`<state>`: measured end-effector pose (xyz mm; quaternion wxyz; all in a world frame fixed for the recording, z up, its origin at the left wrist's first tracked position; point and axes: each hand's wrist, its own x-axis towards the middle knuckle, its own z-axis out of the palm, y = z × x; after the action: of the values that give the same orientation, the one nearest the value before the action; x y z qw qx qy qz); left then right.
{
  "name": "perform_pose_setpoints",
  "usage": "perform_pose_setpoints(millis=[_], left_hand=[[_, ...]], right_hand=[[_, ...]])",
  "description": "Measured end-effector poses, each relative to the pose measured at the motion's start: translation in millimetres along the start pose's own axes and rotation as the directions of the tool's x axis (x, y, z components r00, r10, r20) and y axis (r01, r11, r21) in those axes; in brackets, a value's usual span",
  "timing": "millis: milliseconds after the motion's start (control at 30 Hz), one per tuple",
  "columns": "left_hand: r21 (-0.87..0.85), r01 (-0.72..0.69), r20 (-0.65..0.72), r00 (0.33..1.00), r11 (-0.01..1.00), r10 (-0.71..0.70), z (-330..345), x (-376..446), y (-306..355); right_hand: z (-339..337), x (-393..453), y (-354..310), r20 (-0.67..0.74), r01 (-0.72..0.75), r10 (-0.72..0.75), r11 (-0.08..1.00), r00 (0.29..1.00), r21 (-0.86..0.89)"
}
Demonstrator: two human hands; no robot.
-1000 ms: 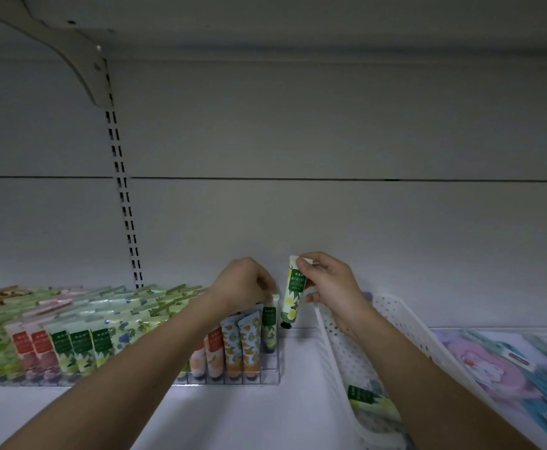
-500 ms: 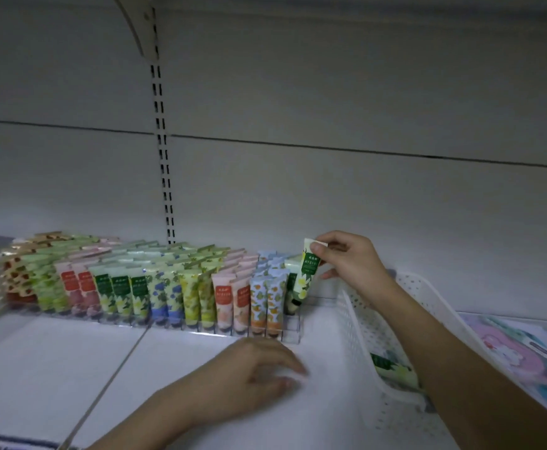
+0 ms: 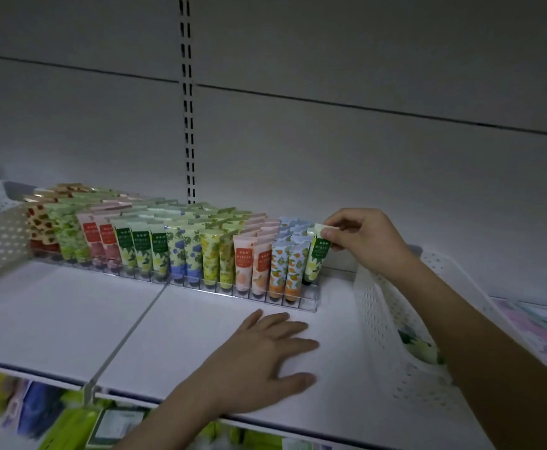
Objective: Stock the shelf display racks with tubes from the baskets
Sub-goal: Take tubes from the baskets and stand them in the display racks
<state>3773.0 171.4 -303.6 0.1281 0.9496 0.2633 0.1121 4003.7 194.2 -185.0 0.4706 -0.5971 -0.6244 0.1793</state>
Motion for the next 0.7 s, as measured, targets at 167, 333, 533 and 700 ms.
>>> perform_pose_setpoints(millis=[167, 333, 533, 700], left_hand=[[-0.011, 0.005, -0.005, 1.0, 1.0, -0.005, 1.1, 0.3, -0.6], [-0.011, 0.006, -0.01, 1.0, 1.0, -0.006, 0.7, 0.1, 0.2], [0.004, 0.005, -0.012, 1.0, 1.0, -0.005, 1.8, -0.2, -0.2], [-0.003, 0.003, -0.024, 1.0, 1.0, -0.003, 2.9, 0.8, -0.5]], right_hand=[[-0.1, 1.1, 1.8, -0.027, 0.001, -0.002, 0.999, 1.0, -0.038], [1.5, 4.3, 5.3, -0.054, -0.005, 0.001, 0.997, 0.999, -0.074], [4.1, 4.0, 7.4, -0.031, 0.008, -0.012, 0.992, 0.999, -0.123], [7.9, 3.0, 8.4, 0.109, -0.022, 0.055, 0.959, 0.993, -0.283]])
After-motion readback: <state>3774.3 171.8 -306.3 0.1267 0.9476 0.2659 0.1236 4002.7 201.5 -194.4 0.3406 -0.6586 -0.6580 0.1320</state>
